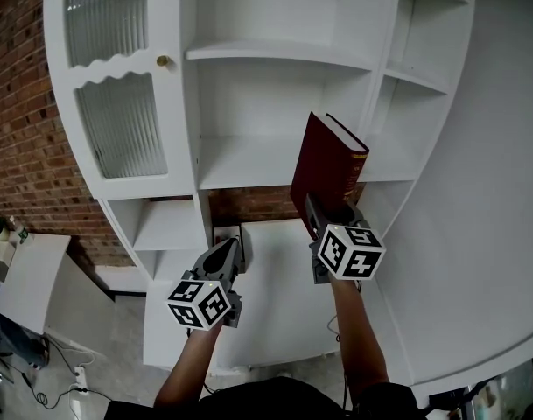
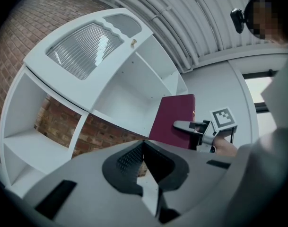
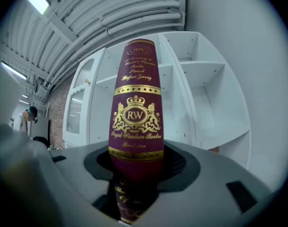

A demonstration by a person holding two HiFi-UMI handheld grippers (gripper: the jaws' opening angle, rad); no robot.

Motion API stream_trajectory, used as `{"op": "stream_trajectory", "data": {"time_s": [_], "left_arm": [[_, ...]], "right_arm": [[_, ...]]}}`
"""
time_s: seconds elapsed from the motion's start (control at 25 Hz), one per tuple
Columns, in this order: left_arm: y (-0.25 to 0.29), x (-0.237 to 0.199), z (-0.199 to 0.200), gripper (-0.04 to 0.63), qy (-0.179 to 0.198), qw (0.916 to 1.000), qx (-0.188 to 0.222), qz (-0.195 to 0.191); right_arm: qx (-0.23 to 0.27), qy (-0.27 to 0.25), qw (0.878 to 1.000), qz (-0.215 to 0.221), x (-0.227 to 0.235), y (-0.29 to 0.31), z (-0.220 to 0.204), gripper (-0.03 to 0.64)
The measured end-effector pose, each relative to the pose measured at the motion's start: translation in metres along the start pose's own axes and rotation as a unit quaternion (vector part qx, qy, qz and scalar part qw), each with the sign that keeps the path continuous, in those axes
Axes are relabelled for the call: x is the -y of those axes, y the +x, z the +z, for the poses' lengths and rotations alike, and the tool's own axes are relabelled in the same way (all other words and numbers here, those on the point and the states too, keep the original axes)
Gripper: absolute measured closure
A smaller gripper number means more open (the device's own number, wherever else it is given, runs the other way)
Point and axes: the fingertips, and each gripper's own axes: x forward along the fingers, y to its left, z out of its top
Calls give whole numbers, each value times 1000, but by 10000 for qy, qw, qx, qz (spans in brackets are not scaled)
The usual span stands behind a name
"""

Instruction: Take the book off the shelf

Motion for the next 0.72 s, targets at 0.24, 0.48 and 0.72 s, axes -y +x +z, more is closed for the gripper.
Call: {"op": "stream_trajectory", "data": {"time_s": [0.24, 0.48, 0.72], "left_arm": [[-7, -1, -5, 579, 16, 10000, -76, -56], [-13, 1, 1, 578, 243, 9997, -62, -55], [-13, -1, 5, 579, 301, 9995, -35, -4]], "right_arm": [[-90, 62, 9999, -24, -7, -7, -14, 383], [-161, 154, 9997, -28, -12, -11, -27, 383], [-223, 170, 9996, -16, -10, -20, -37, 383]]}}
